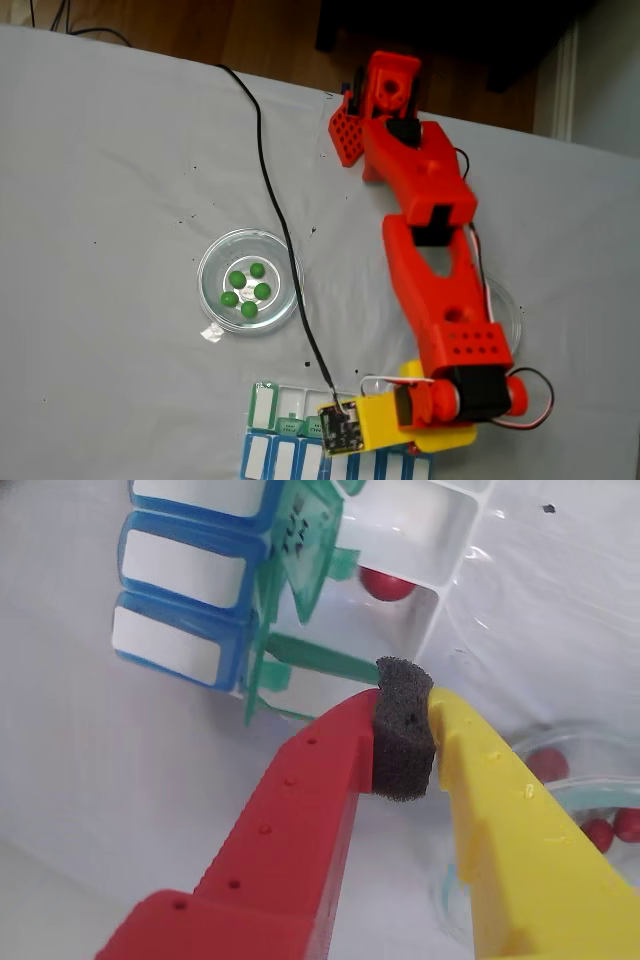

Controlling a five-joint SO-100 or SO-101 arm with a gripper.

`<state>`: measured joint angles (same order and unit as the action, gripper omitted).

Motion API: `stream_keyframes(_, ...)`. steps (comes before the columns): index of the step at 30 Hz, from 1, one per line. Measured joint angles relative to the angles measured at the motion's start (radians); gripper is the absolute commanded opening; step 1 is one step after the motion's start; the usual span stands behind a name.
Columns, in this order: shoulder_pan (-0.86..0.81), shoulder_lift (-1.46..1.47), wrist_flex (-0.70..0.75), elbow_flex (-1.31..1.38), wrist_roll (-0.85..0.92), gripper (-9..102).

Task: Sort medicines into box.

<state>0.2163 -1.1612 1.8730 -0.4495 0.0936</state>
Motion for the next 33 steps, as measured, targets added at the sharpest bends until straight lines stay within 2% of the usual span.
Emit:
stream_keyframes(13,0.178,-0.482,-0.014,-0.672,0.176,1)
stream_keyframes(18,0.238,-0.727,-0.120,-0.954,0.216,1)
stream_keyframes(27,0.259,-0.775,-0.216,-1.108,0.376,1)
stream_keyframes(33,0.265,-0.808,-0.354,-1.238,0.425,1)
